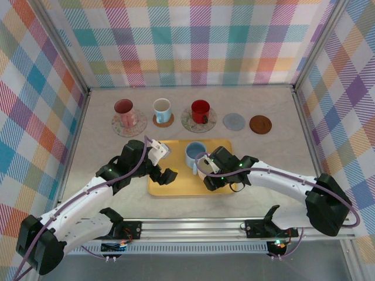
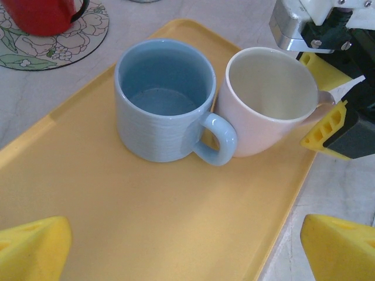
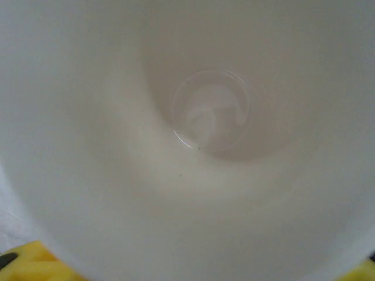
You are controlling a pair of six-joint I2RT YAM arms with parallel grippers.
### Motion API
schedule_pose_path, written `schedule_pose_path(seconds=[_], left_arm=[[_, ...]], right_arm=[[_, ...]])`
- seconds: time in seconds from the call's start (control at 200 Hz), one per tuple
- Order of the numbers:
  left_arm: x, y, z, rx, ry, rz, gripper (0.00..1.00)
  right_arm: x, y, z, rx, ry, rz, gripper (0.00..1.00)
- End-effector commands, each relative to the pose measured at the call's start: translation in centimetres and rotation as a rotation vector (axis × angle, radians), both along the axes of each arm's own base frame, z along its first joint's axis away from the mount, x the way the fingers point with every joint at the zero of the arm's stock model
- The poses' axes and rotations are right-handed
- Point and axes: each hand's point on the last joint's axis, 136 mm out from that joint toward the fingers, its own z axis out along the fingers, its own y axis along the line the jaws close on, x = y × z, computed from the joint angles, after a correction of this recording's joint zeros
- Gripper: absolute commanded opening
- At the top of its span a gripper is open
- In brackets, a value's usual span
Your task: Place the cup by the coaster
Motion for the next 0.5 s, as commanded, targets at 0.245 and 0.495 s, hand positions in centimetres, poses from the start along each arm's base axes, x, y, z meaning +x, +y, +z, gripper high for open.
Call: schedule_pose_path(seconds=[0.245, 0.495], left_arm=[[0.0, -0.4, 0.3, 0.004, -0.018, -0.017, 1.0], [0.1, -0.3, 0.5, 0.004, -0.025, -0.013, 1.0]], right_arm=[[0.7, 0.2, -1.6, -0.014, -0.018, -0.035, 0.56], [0.8, 0.5, -2.4, -0.027, -0.014, -0.028, 0.54]])
